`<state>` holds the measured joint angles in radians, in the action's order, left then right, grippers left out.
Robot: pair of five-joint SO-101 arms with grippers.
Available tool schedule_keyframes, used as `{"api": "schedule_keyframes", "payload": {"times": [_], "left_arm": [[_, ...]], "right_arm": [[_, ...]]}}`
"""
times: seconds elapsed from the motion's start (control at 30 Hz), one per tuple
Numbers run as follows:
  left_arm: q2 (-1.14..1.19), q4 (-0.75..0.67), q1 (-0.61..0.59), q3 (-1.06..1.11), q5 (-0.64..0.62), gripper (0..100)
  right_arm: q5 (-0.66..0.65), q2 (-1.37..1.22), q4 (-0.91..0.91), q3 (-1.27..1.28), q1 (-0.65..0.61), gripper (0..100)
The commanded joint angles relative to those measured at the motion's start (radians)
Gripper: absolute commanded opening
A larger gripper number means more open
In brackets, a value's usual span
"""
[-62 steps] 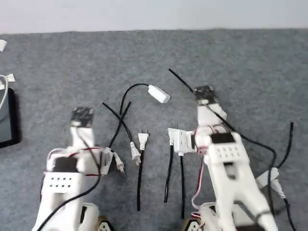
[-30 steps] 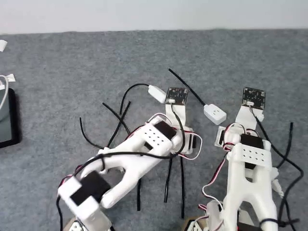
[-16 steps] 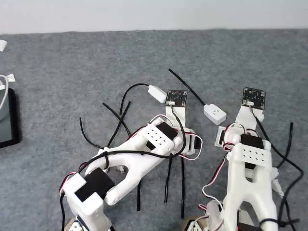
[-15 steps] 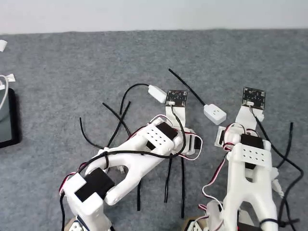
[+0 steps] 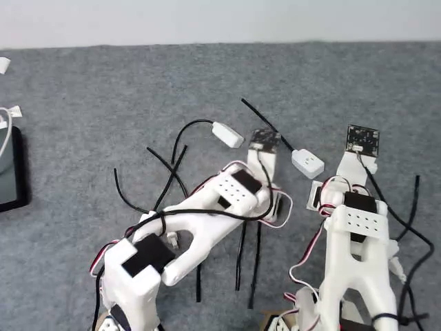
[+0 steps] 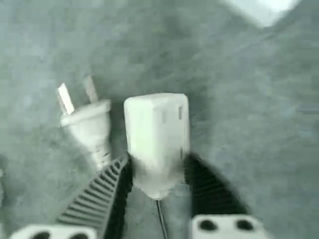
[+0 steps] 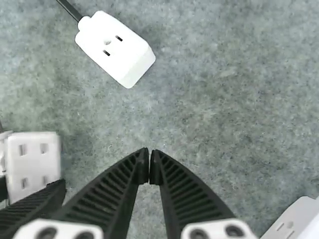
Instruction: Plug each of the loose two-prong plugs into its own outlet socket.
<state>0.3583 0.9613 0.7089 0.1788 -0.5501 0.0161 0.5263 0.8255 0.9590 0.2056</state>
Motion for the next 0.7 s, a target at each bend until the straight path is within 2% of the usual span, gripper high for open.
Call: {"api": "schedule_keyframes", "payload": {"times": [0.0,0.27,0.57,0.67], "left_arm": [[0.015,0.044,-0.005,-0.036,0.032,1],[-0.055,0.150,0.041,-0.062,0.034,1],[-0.072,0.123,-0.020,-0.038,0.035,3],[-0.086,0.123,-0.023,-0.005,0.087,1]], "right_arm": [[0.005,-0.002,-0.019,-0.052,-0.008,4.1],[0.005,-0.002,-0.019,-0.054,-0.008,4.1],[0.005,-0.002,-0.019,-0.052,-0.018,4.1],[0.005,-0.002,-0.021,-0.052,-0.021,4.1]]}}
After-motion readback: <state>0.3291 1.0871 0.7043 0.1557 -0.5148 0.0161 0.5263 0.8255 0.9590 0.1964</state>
